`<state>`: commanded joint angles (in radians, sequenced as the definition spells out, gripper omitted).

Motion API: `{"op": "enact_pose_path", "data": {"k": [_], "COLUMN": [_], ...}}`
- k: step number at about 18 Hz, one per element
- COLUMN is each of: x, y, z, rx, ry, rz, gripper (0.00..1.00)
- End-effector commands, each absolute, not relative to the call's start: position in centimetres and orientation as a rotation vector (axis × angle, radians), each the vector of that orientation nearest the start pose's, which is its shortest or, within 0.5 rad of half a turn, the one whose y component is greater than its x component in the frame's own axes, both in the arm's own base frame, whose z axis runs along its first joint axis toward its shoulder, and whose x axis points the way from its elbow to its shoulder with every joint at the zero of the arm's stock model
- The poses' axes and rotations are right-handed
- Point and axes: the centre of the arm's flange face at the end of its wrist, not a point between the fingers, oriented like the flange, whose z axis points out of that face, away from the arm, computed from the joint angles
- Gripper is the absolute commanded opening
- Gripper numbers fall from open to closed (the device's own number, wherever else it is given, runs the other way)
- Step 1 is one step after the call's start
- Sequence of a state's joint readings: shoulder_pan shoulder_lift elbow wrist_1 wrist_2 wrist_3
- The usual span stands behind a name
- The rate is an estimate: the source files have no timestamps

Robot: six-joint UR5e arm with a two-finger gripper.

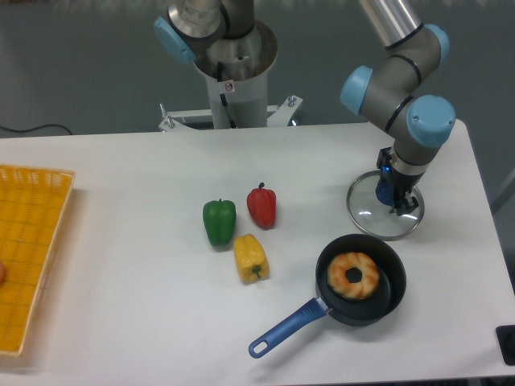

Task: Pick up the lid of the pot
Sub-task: 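Close the gripper around the lid knob, then lift the glass lid by its knob off the table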

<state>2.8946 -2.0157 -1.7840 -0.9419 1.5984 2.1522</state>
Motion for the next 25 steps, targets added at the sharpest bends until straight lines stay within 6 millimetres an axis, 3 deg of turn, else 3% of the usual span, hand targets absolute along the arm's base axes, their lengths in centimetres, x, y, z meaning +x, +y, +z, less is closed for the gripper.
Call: {"op": "enact_pose_path", "data": {"k": [15,25], "x": [-54.1,-54.6], "y": [27.0,26.8], "z": [20.9,23.1], "rx": [-2.902,-2.916], "ry": [1.26,1.255], "rz": [-0.038,0.021], "gripper": [0.62,0.62]}}
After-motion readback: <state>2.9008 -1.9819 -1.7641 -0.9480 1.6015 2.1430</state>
